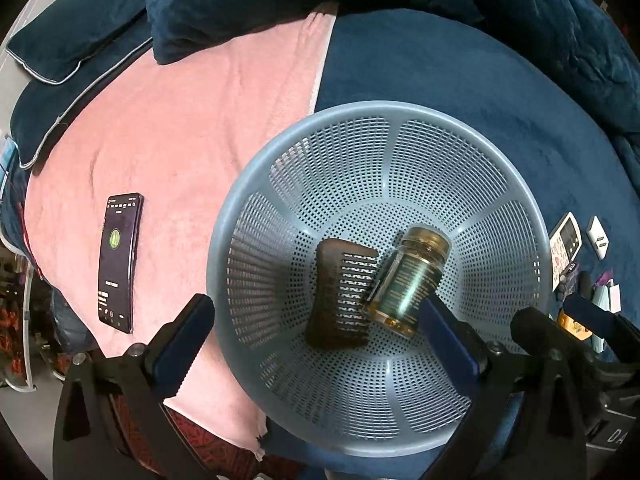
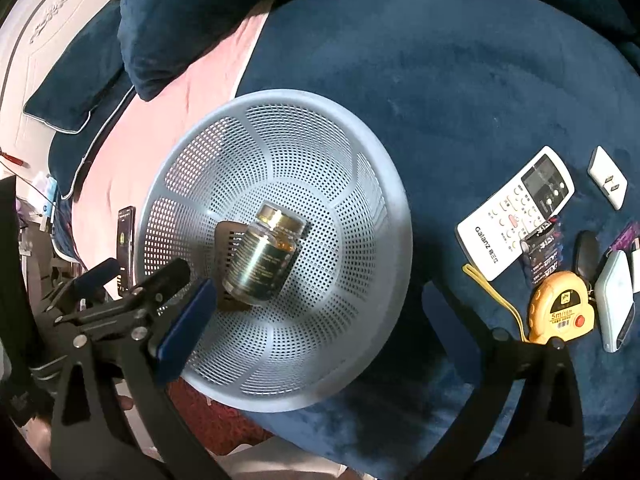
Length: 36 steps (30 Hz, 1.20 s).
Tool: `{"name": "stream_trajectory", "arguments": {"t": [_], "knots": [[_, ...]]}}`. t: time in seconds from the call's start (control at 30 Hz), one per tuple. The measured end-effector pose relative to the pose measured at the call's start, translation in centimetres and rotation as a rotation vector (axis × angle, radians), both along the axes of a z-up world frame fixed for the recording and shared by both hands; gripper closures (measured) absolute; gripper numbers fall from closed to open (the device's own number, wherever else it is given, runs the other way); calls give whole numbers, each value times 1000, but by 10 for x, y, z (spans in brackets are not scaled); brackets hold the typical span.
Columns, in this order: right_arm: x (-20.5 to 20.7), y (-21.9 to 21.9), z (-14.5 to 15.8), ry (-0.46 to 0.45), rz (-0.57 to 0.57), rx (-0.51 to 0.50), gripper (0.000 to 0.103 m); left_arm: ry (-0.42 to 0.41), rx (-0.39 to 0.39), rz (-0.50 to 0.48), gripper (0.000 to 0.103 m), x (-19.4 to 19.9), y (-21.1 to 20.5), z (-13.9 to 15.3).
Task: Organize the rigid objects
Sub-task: 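Open the left tool dropping the comb while the right tool releases the bottle into the basket, then move both open tools back over the remaining items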
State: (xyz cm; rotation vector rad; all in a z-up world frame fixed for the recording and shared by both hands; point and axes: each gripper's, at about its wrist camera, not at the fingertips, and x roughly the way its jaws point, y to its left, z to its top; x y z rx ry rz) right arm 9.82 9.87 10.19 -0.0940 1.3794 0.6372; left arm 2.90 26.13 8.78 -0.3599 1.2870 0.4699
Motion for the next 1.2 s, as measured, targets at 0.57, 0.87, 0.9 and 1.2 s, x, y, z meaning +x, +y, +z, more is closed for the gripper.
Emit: {"name": "stream_trajectory", "arguments": {"t": [0.57,0.87,0.9,1.2], "knots": [[0,-2,2,0,-4,6,0,4,-30,-4,1,3,-5,1],[3,-11,3,1,-8,5,0,-20,-40,-3,1,6,-9,6],[3,-12,3,1,-10,6,0,-20,-39,-4,1,7,-10,6],[8,-26,5,0,-23,11,0,71,14,-41,1,19,-27,-2]]}}
